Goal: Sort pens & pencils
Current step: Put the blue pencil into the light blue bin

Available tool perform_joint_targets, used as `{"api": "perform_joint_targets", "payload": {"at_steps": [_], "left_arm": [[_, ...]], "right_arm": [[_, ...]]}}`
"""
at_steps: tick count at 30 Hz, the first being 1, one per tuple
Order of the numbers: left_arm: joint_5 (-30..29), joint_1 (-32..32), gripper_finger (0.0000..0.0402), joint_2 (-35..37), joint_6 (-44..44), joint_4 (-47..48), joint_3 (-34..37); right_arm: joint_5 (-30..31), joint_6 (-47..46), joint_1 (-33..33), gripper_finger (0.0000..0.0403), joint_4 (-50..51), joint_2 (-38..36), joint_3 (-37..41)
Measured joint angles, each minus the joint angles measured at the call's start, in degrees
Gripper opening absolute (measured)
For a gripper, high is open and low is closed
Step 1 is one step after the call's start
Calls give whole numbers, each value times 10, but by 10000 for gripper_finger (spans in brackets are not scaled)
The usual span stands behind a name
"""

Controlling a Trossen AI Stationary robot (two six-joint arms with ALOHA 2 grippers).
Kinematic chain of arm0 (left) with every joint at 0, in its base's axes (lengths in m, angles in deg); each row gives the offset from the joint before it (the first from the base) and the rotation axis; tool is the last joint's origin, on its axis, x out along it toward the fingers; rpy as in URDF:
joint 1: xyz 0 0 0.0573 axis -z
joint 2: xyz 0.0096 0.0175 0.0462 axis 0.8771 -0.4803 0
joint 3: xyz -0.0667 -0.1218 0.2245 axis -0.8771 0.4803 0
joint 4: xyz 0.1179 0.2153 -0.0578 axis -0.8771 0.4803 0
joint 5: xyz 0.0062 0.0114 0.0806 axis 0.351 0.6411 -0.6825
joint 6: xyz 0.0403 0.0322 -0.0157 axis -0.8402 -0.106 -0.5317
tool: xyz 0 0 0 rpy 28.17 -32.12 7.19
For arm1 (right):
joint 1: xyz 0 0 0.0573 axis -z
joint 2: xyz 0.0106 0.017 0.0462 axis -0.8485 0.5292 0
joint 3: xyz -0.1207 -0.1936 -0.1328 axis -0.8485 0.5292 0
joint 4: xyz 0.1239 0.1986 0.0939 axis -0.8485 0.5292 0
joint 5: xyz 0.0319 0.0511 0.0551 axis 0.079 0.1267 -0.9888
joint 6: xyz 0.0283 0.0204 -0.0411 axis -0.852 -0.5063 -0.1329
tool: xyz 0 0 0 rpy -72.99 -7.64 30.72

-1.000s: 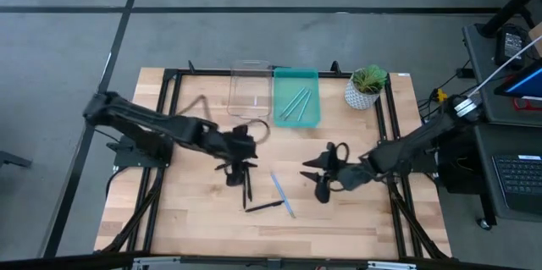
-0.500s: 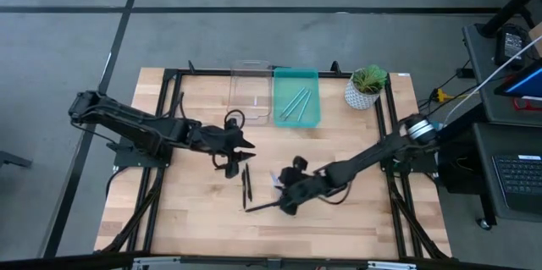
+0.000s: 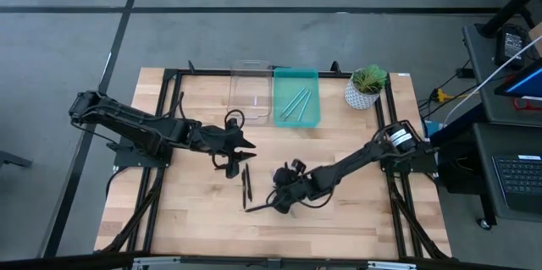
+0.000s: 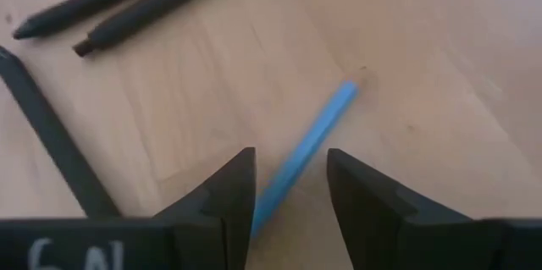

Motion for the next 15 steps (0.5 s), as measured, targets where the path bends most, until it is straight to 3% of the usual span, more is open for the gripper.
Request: {"api": "perform_joint_targets", "payload": {"at_steps": [8, 15], "left_arm": [[0, 0, 121, 0, 0, -15, 0], [0, 0, 121, 0, 0, -16, 0]], "right_arm": [[9, 17, 1, 149, 20, 24, -4], [-54, 167, 23, 133, 42, 19, -5]]}}
